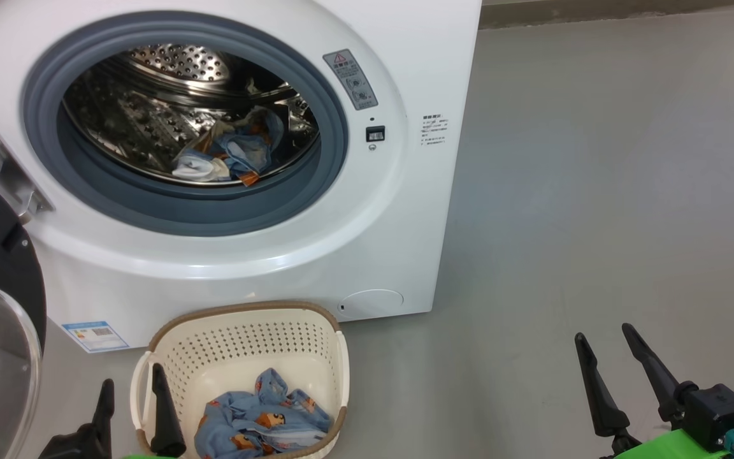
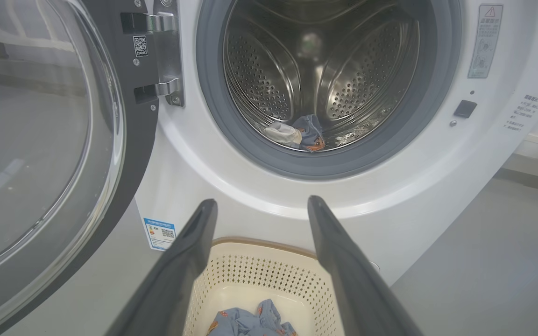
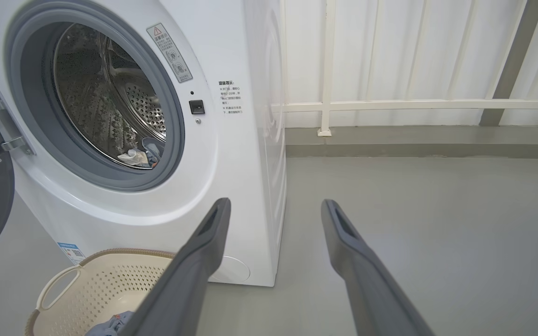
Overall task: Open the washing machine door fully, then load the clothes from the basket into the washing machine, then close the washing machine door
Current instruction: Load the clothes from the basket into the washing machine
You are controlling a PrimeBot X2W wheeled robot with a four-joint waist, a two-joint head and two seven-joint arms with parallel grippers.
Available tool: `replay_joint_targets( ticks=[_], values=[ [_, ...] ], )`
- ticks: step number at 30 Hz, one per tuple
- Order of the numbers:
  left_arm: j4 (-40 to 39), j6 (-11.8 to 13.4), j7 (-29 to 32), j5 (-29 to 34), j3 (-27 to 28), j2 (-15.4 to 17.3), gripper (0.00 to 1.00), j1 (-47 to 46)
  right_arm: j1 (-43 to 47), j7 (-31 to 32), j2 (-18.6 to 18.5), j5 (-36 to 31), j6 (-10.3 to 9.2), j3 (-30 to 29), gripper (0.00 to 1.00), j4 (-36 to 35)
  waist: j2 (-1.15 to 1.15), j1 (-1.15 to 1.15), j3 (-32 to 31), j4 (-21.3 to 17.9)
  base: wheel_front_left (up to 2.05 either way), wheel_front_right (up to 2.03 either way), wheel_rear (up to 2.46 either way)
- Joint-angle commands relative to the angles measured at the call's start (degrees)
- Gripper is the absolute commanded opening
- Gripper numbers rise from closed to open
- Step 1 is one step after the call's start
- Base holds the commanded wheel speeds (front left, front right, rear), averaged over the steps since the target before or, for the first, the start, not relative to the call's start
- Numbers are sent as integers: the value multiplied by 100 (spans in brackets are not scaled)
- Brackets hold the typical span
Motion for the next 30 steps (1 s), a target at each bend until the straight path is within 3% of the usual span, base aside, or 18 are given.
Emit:
replay_joint_targets(
  ticks=[1,20,30],
  values=[
    [-102,-30,-36,53,190,76,100,-98,-17,-68,-15,-18,9,102,100,-117,0,0,-9,17,0,0,0],
    [90,-65,-36,48,134,76,100,-60,70,-68,84,-24,9,105,100,-94,0,0,-36,3,0,0,0],
    [974,-67,-36,-3,-72,76,100,-477,-113,-68,131,34,9,111,100,-113,0,0,328,-117,0,0,0]
  ],
)
